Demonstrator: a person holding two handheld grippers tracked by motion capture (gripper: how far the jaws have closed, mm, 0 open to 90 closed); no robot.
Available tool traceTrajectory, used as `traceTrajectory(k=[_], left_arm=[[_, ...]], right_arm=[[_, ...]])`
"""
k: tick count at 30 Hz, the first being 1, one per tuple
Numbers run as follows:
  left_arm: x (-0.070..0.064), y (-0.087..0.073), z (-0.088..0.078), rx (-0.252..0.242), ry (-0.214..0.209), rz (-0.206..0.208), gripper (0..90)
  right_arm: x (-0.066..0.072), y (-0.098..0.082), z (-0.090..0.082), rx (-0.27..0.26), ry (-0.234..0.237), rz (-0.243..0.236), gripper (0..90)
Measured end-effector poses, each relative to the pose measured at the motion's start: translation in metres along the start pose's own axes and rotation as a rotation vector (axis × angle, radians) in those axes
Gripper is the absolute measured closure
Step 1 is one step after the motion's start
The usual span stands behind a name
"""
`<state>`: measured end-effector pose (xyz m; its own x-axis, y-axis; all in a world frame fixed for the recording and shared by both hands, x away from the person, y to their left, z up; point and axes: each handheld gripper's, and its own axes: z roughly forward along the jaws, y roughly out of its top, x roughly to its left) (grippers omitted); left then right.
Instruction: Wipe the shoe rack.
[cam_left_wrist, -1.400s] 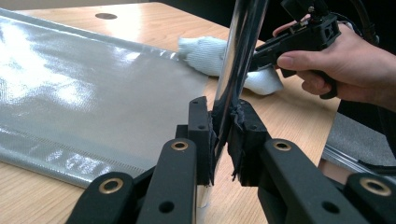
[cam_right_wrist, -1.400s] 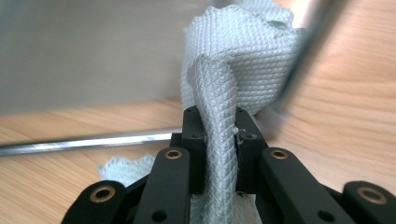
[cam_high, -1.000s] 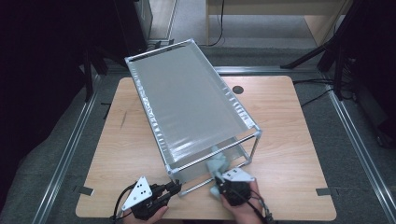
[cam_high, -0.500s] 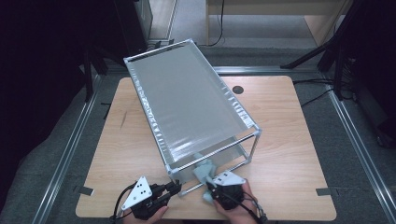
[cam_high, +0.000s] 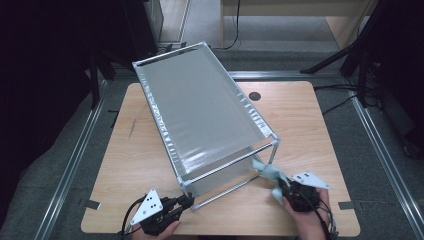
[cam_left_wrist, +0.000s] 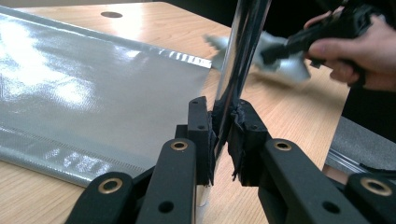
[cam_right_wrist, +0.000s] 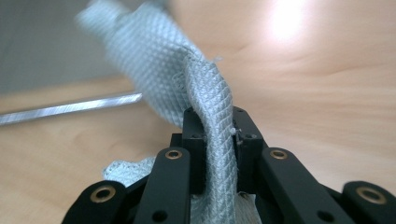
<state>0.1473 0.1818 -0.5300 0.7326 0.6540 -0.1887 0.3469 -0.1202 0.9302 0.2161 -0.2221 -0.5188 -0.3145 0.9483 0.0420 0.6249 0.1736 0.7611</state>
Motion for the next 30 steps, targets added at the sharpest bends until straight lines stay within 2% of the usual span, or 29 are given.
traceTrajectory(k=[2, 3, 7, 8, 10, 13, 16, 18, 21, 25, 27, 30], left_arm=[[0.0, 0.0, 0.0, 0.0, 0.0, -0.001, 80.0], [0.0, 0.0, 0.0, 0.0, 0.0, -0.001, 79.9], [0.0, 0.0, 0.0, 0.0, 0.0, -0.002, 79.9], [0.0, 0.0, 0.0, -0.001, 0.0, -0.001, 79.9], [0.0, 0.0, 0.0, 0.0, 0.001, -0.001, 79.9], [0.0, 0.0, 0.0, -0.001, 0.001, -0.003, 79.9], [0.0, -0.001, 0.0, -0.001, 0.001, -0.003, 79.9], [0.0, -0.001, 0.0, 0.0, 0.0, -0.004, 79.9], [0.0, -0.001, 0.0, 0.001, 0.0, -0.006, 79.9], [0.001, -0.001, 0.0, 0.001, -0.008, -0.018, 79.6], [0.001, -0.001, 0.001, 0.0, -0.005, -0.016, 79.6], [0.001, 0.0, 0.001, 0.0, 0.002, -0.014, 79.7]], right_arm=[[-0.009, 0.006, -0.012, -0.076, -0.047, 0.034, 79.0], [-0.011, 0.008, -0.015, -0.104, -0.061, 0.038, 79.1], [-0.013, 0.028, -0.04, -0.281, -0.111, 0.044, 79.1], [-0.01, 0.034, -0.046, -0.322, -0.113, 0.034, 79.1], [-0.001, 0.053, -0.059, -0.392, -0.094, -0.018, 79.2], [0.012, 0.074, -0.066, -0.443, -0.065, -0.038, 79.1], [0.027, 0.093, -0.066, -0.475, -0.023, -0.066, 78.9], [0.038, 0.105, -0.061, -0.477, 0.01, -0.101, 78.3], [0.052, 0.117, -0.048, -0.424, 0.067, -0.15, 77.6], [0.064, 0.123, -0.039, -0.383, 0.11, -0.122, 78.0], [0.069, 0.124, -0.037, -0.375, 0.121, -0.128, 78.0], [0.081, 0.124, -0.035, -0.358, 0.162, -0.128, 78.0]])
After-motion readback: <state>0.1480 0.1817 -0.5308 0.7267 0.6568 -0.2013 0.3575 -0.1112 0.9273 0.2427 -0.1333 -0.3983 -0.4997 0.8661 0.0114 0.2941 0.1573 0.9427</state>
